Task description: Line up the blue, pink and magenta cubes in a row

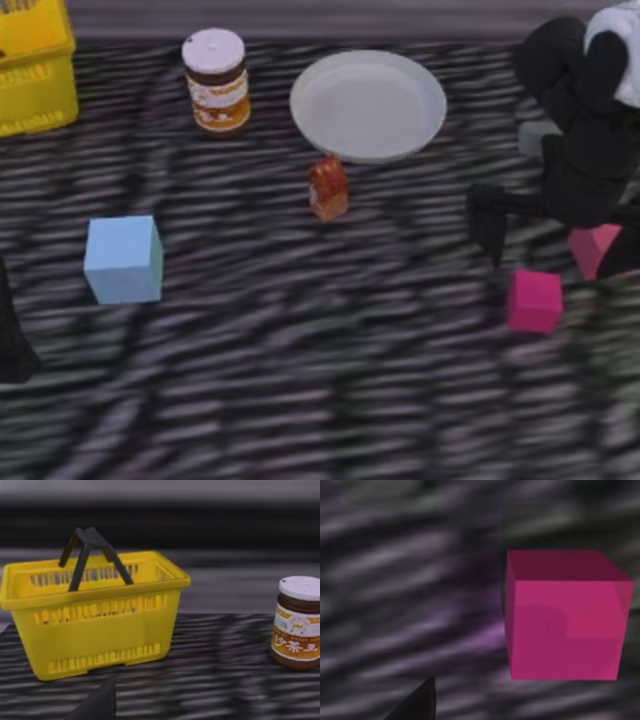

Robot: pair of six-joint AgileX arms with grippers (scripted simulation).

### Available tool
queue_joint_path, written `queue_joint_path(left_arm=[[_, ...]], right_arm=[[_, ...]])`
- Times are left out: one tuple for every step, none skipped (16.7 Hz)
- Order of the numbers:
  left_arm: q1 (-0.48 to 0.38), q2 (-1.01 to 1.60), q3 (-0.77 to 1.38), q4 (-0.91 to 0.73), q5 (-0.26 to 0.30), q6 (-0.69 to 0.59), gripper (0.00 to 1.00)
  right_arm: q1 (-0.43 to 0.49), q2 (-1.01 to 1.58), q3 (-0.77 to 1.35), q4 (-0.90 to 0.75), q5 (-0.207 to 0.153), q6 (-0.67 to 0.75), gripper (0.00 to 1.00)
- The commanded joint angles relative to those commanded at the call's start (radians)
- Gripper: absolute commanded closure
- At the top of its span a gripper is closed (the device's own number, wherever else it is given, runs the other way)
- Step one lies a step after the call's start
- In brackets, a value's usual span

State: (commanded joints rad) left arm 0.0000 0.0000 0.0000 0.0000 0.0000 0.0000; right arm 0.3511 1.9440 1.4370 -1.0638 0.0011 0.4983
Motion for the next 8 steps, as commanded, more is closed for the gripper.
queue_joint_path(left_arm=[[0.000,0.000,0.000,0.000,0.000,0.000,0.00],[0.000,0.000,0.000,0.000,0.000,0.000,0.00],[0.000,0.000,0.000,0.000,0.000,0.000,0.00],[0.000,0.000,0.000,0.000,0.000,0.000,0.00],[0.000,0.000,0.000,0.000,0.000,0.000,0.00],[0.000,0.000,0.000,0.000,0.000,0.000,0.00],[0.000,0.000,0.000,0.000,0.000,0.000,0.00],[0.000,0.000,0.000,0.000,0.000,0.000,0.00]], right_arm=[[0.000,0.000,0.000,0.000,0.000,0.000,0.00],[-0.005,-0.003,-0.003,0.002,0.000,-0.001,0.00],[-0.005,-0.001,-0.005,0.005,0.000,-0.001,0.00],[-0.004,0.005,-0.014,0.018,0.000,-0.002,0.00],[-0.003,0.015,-0.029,0.042,0.000,-0.003,0.00],[-0.002,0.030,-0.048,0.075,0.000,-0.002,0.00],[-0.002,0.048,-0.069,0.117,0.000,-0.001,0.00],[-0.001,0.067,-0.093,0.164,0.000,0.000,0.00]])
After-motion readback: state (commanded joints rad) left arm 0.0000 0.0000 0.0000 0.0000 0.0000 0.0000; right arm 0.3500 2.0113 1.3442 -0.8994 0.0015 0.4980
